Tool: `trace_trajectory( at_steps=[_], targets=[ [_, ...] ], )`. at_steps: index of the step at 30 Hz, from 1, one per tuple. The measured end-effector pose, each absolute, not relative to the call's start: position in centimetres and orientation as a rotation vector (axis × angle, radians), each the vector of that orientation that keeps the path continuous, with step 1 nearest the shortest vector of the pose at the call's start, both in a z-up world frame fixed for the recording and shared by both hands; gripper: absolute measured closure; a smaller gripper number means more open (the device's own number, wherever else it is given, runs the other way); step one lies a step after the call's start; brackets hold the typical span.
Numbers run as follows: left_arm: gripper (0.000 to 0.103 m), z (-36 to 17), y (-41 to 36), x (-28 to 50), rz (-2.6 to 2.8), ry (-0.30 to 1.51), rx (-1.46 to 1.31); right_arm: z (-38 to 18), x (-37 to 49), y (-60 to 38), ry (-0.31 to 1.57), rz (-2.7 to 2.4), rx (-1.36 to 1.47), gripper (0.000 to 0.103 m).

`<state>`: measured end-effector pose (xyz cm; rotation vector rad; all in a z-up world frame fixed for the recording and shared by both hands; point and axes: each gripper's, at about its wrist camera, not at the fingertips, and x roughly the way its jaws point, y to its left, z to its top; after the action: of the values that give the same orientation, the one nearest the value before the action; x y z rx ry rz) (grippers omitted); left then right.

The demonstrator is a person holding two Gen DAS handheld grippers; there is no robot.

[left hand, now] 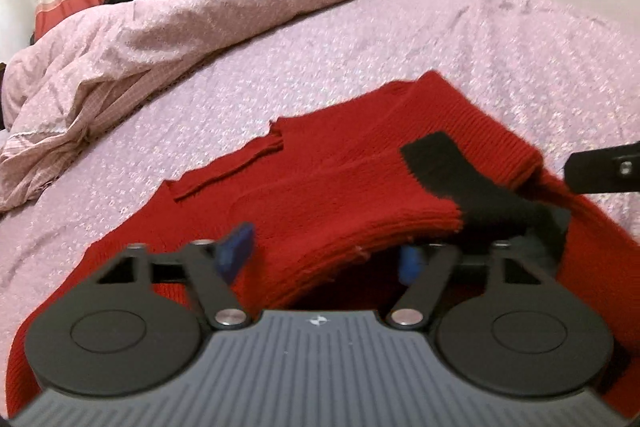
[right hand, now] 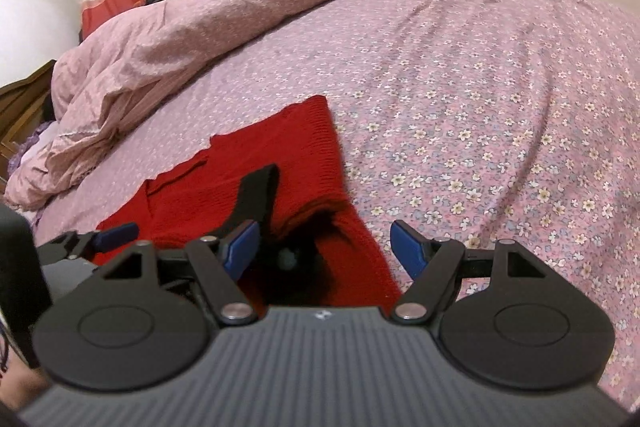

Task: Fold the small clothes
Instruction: 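Lower the sleeve onto the cardigan body and open the right gripper, then close the left gripper on the black cuff of the folded sleeve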

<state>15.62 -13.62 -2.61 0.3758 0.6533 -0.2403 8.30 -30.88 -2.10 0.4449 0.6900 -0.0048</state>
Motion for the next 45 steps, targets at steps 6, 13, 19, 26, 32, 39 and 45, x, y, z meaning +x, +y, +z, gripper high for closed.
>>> trace_trajectory(
  at_steps=[6, 13, 19, 26, 32, 39, 45],
  targets=[
    [0.062, -1.2, -11.3, 15.1, -0.194, 0.636, 0.265, -2.4, 8.4, -30.8, 0.694, 0.004, 0.462, 0.029],
    [0.063, -0.1, -7.2, 14.9, -0.063, 0.629, 0.156, -2.7, 8.6, -30.0, 0.708, 0.037, 0.466, 0.029],
    [0.062, -0.2, -3.4, 14.4, 0.04, 0.655, 0.116, -3.0, 8.8, -29.3, 0.724, 0.052, 0.457, 0.029],
    [0.05, -1.5, 1.0, 13.5, 0.119, 0.716, 0.064, -3.4, 9.1, -28.7, 0.745, 0.06, 0.445, 0.029],
    [0.038, -2.9, 3.6, 12.0, 0.176, 0.757, 0.069, -3.7, 9.3, -28.2, 0.766, 0.063, 0.416, 0.029],
    [0.035, -2.6, 5.8, 11.6, 0.199, 0.74, 0.03, -5.0, 10.2, -27.2, 0.818, 0.074, 0.375, 0.029],
    [0.034, -2.2, 6.5, 12.9, 0.174, 0.711, 0.005, -6.0, 10.5, -26.3, 0.841, 0.086, 0.292, 0.027]
  ],
)
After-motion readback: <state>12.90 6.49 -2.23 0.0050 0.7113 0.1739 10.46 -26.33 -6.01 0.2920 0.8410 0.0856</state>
